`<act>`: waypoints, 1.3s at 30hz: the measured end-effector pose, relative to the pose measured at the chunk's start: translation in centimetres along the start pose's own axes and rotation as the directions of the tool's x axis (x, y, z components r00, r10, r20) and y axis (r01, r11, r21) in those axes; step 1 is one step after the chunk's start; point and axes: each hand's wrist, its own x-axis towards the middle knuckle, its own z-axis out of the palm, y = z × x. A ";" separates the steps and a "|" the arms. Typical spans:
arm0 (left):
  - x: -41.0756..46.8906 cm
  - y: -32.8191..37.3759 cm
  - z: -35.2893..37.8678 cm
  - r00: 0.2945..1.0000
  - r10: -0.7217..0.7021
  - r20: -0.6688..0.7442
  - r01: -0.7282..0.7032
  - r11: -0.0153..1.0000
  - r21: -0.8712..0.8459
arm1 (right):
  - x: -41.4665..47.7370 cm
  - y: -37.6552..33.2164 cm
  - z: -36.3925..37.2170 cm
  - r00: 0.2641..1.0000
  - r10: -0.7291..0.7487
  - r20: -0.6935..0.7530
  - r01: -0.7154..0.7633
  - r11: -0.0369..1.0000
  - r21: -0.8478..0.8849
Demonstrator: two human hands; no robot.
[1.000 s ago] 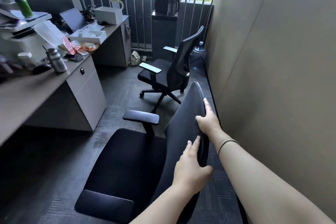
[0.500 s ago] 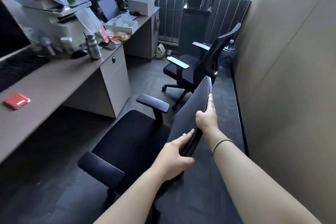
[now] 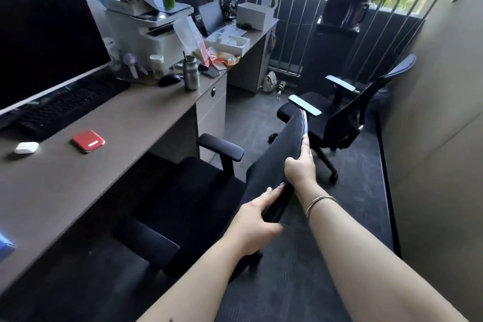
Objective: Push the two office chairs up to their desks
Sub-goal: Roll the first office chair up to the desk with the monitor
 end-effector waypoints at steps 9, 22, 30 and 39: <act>-3.0 -4.3 -11.8 0.998 -0.046 -0.043 0.043 0.997 -0.070 | -2.6 -5.0 12.4 0.996 -0.052 0.077 0.048 0.997 0.054; -10.3 -9.0 -28.7 0.983 -0.158 -0.092 0.156 0.987 -0.027 | -9.7 -12.3 29.3 0.975 -0.133 0.175 0.119 0.989 0.092; -13.8 -10.6 -35.2 0.982 -0.178 -0.057 0.178 0.984 0.008 | -13.6 -13.9 35.0 0.983 -0.131 0.131 0.115 0.986 0.122; -13.2 -9.1 -33.8 0.935 -0.002 -0.355 0.145 0.915 0.376 | -14.1 -13.2 32.6 0.924 -0.196 0.328 0.178 0.980 0.084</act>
